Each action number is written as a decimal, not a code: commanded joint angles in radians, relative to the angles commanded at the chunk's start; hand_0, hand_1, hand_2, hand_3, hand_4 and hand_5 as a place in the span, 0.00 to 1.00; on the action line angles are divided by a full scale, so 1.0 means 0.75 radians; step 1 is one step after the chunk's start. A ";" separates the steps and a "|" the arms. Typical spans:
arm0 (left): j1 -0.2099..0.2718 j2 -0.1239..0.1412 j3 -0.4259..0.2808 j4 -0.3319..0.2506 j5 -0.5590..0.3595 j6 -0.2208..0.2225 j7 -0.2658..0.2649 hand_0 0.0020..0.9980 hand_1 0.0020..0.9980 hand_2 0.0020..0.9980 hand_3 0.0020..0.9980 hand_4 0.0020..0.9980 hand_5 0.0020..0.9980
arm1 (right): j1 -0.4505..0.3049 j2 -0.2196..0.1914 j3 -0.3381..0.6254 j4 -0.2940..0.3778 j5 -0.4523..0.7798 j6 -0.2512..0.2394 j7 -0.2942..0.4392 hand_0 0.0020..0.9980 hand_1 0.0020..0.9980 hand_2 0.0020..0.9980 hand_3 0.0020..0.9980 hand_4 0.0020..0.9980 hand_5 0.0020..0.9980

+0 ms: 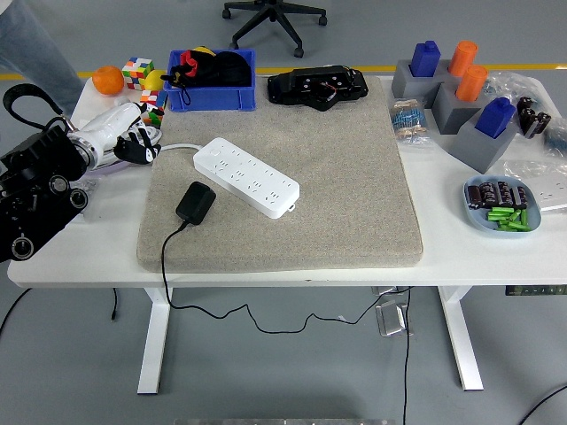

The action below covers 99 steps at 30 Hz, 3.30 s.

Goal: Press the white button,pick up the black plug,place it near the board,insert it into the board

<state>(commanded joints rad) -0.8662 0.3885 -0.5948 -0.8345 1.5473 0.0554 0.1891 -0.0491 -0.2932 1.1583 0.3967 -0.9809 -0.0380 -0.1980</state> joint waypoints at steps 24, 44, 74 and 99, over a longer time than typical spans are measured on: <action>-0.168 -0.167 0.376 0.232 0.061 -0.033 0.005 0.08 0.05 0.13 0.83 0.06 0.00 | 0.002 -0.006 -0.034 -0.007 0.011 0.000 -0.001 0.70 0.64 0.65 0.60 0.68 0.42; -0.085 -0.100 0.200 0.092 0.070 -0.034 0.011 0.14 0.13 0.16 0.83 0.17 0.00 | -0.011 0.001 -0.012 -0.003 0.007 -0.001 0.000 0.70 0.64 0.65 0.60 0.68 0.42; -0.064 -0.083 0.217 0.097 0.034 -0.042 0.005 0.17 0.18 0.19 0.82 0.25 0.00 | -0.006 -0.005 -0.037 -0.004 0.011 -0.001 0.000 0.70 0.64 0.65 0.60 0.67 0.42; -0.050 -0.092 0.305 -0.022 0.047 -0.040 0.013 0.18 0.21 0.18 0.79 0.19 0.00 | -0.007 -0.002 -0.036 0.001 0.008 -0.001 0.001 0.70 0.64 0.65 0.60 0.68 0.42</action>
<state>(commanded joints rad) -0.9039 0.3195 -0.3662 -0.8507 1.5827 0.0251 0.1985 -0.0540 -0.2948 1.1314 0.3972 -0.9751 -0.0391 -0.1975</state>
